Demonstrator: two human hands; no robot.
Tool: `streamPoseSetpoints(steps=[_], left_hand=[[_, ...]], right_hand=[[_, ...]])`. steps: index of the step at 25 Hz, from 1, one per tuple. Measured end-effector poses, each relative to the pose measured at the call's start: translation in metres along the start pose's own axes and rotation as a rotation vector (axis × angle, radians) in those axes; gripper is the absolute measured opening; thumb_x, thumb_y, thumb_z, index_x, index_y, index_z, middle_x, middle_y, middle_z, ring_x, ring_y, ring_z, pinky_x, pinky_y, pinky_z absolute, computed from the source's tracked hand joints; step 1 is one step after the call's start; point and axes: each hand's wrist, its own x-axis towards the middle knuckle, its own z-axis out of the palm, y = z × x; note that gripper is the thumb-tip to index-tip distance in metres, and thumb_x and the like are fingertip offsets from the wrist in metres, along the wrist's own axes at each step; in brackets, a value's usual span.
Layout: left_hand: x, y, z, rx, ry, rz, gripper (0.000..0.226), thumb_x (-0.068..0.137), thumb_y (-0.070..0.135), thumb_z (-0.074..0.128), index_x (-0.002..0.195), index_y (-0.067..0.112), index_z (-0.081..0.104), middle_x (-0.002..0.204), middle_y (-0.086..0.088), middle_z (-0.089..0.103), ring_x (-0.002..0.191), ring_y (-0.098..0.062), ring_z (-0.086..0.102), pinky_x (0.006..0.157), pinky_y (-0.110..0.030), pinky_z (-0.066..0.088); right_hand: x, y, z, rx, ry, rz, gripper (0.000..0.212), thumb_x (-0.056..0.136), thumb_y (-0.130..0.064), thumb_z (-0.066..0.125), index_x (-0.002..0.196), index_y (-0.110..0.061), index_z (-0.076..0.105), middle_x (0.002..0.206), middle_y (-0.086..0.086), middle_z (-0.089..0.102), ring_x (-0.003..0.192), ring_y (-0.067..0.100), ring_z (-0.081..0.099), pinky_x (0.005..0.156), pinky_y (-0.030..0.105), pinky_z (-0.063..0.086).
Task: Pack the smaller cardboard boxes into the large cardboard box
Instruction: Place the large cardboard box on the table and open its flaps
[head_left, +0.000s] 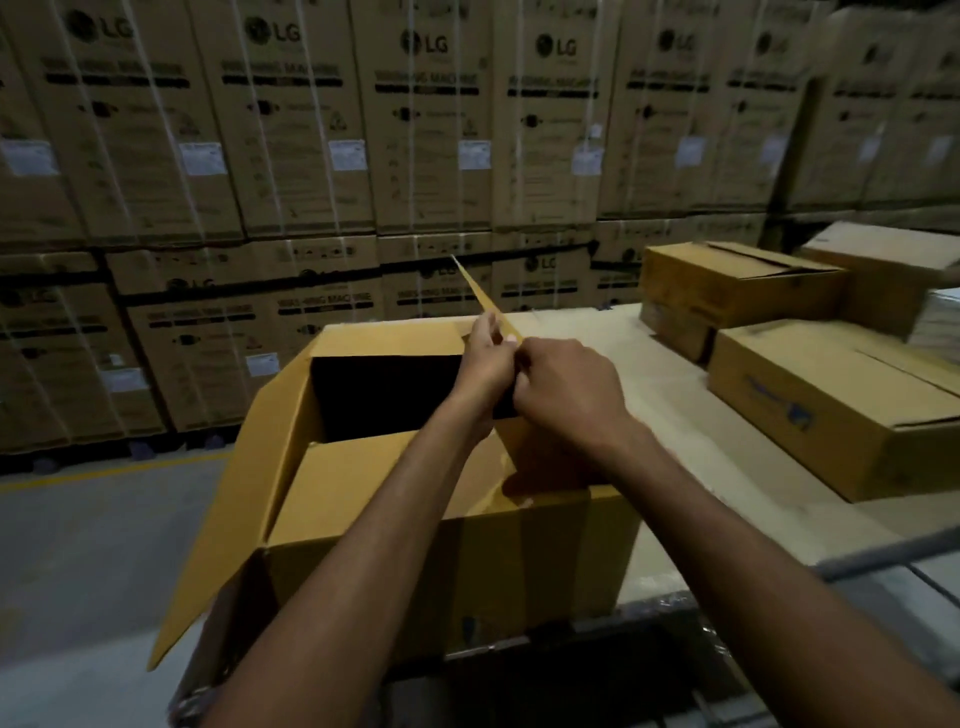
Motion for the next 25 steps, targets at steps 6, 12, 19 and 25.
streamPoseSetpoints(steps=[6, 12, 19, 25], left_hand=[[0.013, -0.002, 0.089, 0.248, -0.183, 0.105, 0.042, 0.102, 0.004, 0.045, 0.14, 0.021, 0.056, 0.138, -0.002, 0.056, 0.111, -0.019, 0.058, 0.095, -0.034, 0.053], [0.014, -0.065, 0.141, 1.029, -0.288, 0.108, 0.029, 0.102, 0.025, 0.054, 0.128, 0.022, 0.066, 0.114, -0.001, 0.068, 0.097, -0.02, 0.063, 0.084, -0.038, 0.054], [0.014, -0.079, 0.135, 1.075, -0.267, 0.138, 0.025, 0.095, 0.02, 0.067, 0.118, 0.019, 0.074, 0.113, 0.003, 0.073, 0.1, -0.014, 0.066, 0.079, -0.029, 0.053], [0.032, -0.072, 0.037, 1.022, 0.07, -0.011, 0.024, 0.103, 0.036, 0.052, 0.119, 0.026, 0.067, 0.107, 0.009, 0.064, 0.096, -0.011, 0.06, 0.084, -0.037, 0.049]], right_hand=[[0.016, 0.093, -0.042, -0.224, 0.295, 0.1, 0.036, 0.09, -0.022, 0.072, 0.125, -0.013, 0.066, 0.136, 0.012, 0.056, 0.115, 0.03, 0.059, 0.084, 0.038, 0.049], [0.009, 0.188, 0.018, -0.436, -0.173, 0.343, 0.032, 0.092, -0.044, 0.062, 0.115, -0.025, 0.071, 0.147, 0.012, 0.046, 0.143, 0.036, 0.028, 0.116, 0.062, 0.015], [-0.009, 0.21, 0.105, 0.274, -0.517, 0.33, 0.028, 0.102, -0.018, 0.048, 0.12, -0.007, 0.068, 0.121, 0.019, 0.07, 0.105, 0.036, 0.065, 0.079, 0.035, 0.049], [0.046, 0.158, 0.09, 0.475, -0.203, 0.056, 0.031, 0.106, -0.027, 0.05, 0.132, -0.022, 0.067, 0.129, -0.002, 0.068, 0.117, 0.018, 0.063, 0.097, 0.038, 0.053]])
